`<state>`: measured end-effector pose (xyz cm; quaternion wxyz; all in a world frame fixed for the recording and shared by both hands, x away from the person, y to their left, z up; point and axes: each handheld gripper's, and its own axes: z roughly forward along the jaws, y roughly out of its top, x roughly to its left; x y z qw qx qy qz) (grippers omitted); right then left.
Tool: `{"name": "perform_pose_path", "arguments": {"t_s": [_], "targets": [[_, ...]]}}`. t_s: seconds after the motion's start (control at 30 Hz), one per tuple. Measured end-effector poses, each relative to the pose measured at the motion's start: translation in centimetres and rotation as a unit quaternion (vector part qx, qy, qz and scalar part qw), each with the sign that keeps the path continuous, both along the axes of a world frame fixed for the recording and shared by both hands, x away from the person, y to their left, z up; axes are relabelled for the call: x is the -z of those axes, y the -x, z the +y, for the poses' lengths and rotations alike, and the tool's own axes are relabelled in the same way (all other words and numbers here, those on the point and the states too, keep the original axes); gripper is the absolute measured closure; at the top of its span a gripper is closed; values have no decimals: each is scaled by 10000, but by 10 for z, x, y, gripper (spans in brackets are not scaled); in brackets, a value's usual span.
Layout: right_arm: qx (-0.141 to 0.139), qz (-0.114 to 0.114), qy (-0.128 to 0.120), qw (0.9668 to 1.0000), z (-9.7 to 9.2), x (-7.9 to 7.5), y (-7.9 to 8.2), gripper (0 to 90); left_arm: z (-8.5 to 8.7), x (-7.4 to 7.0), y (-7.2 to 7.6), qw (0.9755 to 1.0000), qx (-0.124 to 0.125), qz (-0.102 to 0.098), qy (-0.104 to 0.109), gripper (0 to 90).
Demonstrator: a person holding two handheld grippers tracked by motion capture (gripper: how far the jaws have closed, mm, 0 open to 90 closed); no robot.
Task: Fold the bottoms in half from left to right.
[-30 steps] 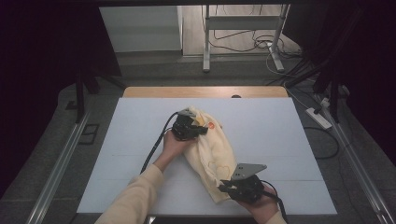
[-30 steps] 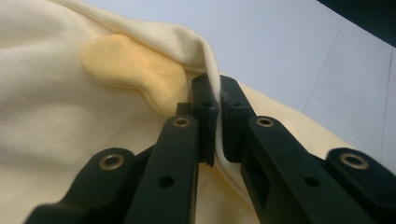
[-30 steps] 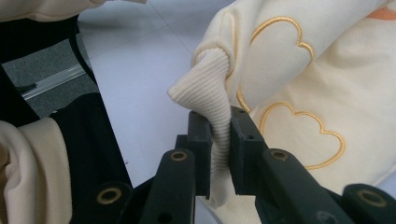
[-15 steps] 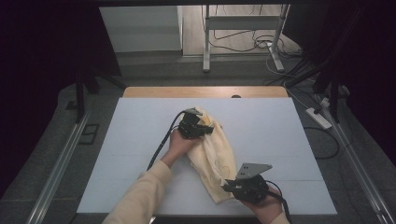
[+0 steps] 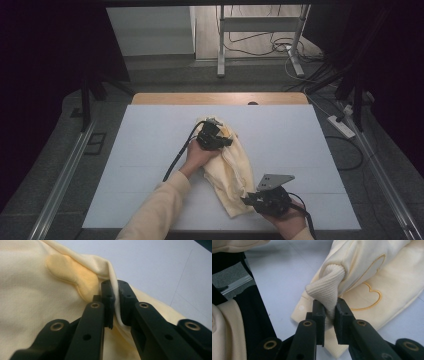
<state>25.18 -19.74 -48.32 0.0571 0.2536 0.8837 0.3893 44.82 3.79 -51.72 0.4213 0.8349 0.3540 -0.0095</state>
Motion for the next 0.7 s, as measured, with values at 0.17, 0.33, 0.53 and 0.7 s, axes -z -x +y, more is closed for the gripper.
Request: {"name": "perform_pose_path", "arguments": {"t_s": [0.17,0.33,0.53,0.7], "targets": [[20,17,5,10000,-1,1,-1,785,2,-3,1,10000,29,5,90,781],[29,-6,42,10000,0,2,-1,704,3,-10,5,9999,33,-74,137,645],[267,-176,30,9995,-1,-3,-4,385,15,-28,17,9994,-76,-261,217,408],[377,-345,0,9987,-2,-10,-6,337,32,-37,31,9987,-87,-484,134,382]]}}
